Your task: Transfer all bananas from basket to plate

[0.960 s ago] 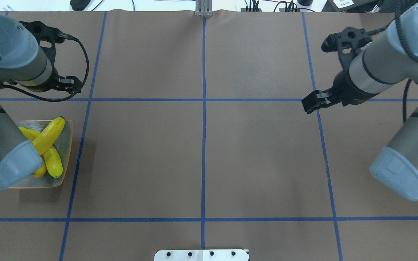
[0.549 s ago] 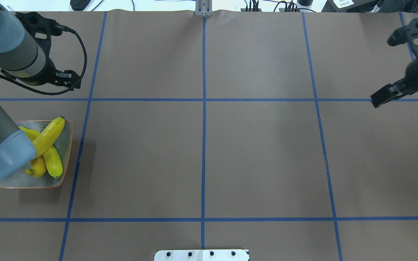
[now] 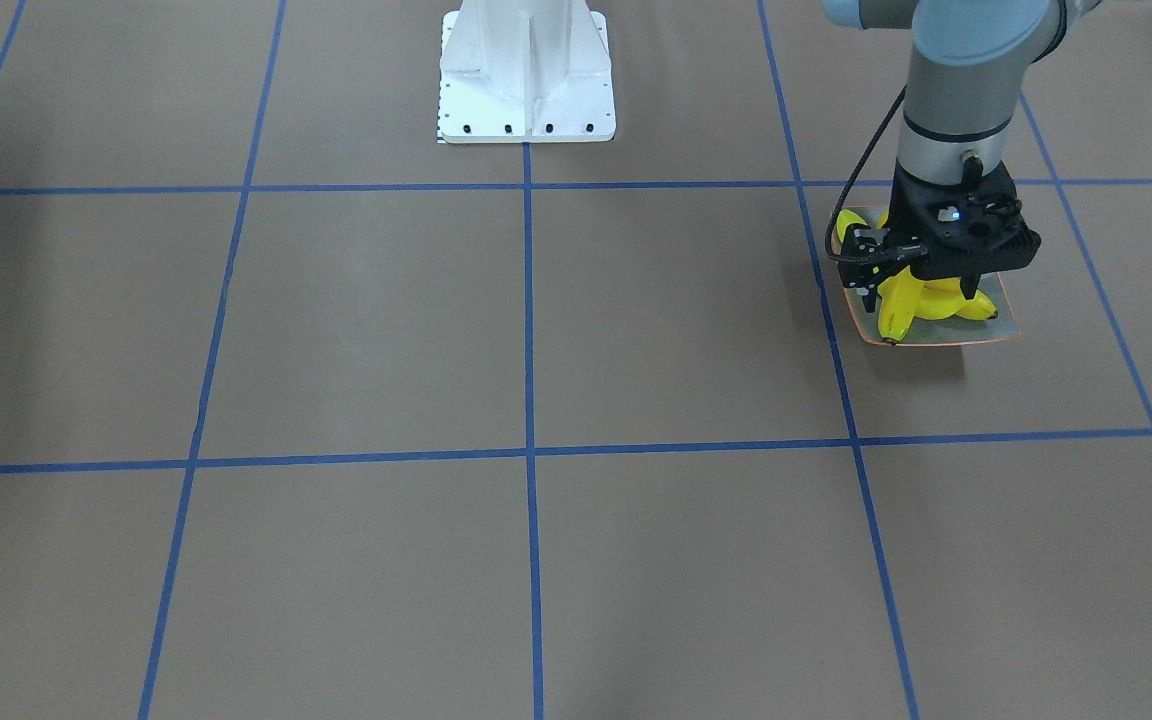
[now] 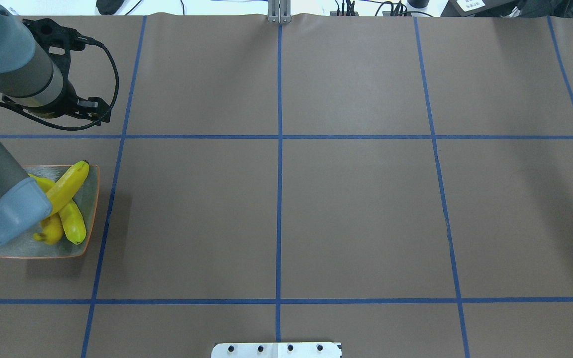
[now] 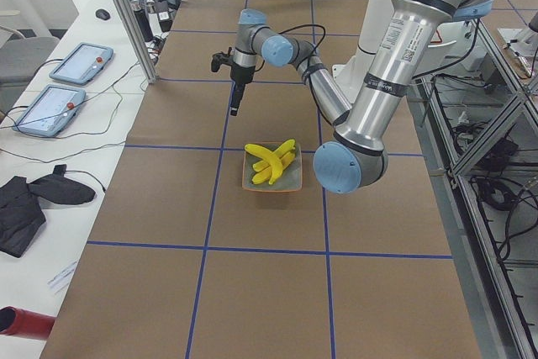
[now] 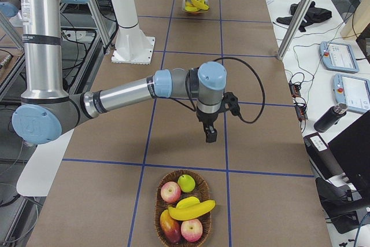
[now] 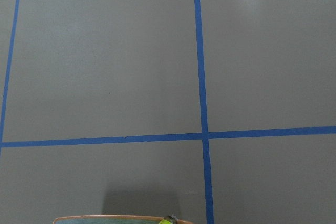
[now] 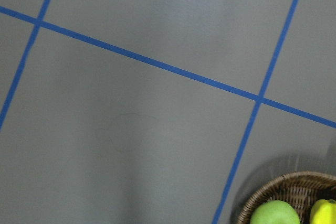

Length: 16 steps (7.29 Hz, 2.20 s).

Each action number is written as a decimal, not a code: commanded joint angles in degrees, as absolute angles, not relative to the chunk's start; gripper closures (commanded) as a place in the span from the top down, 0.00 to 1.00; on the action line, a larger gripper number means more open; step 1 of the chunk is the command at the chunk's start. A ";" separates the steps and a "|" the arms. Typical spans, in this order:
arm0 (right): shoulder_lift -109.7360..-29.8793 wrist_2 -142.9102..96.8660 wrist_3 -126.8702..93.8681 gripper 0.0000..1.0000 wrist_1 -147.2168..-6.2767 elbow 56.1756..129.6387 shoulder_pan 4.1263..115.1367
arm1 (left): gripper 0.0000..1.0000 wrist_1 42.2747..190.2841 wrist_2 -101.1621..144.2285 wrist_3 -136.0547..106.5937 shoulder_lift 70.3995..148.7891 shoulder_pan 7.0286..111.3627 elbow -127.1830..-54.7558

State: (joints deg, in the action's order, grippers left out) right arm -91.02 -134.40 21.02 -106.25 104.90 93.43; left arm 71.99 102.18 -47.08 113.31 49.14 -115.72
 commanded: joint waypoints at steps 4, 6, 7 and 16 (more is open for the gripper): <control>-88.15 -134.74 30.94 0.99 -92.58 72.46 98.79 | 1.00 72.07 102.13 -47.29 113.73 48.96 -115.31; -89.29 -132.20 31.38 0.99 -92.72 72.25 98.88 | 1.00 72.07 102.13 -47.29 113.91 48.96 -115.22; -89.91 -129.23 31.20 0.99 -92.38 72.25 98.79 | 1.00 71.98 102.13 -47.37 114.43 48.96 -115.22; -89.03 -126.39 30.50 0.99 -90.09 67.50 94.83 | 1.00 72.51 102.04 -47.29 116.02 48.87 -112.68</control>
State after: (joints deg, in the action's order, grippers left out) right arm -89.21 -126.47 30.54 -90.15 67.77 95.24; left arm 72.21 102.05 -47.29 116.01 48.87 -112.98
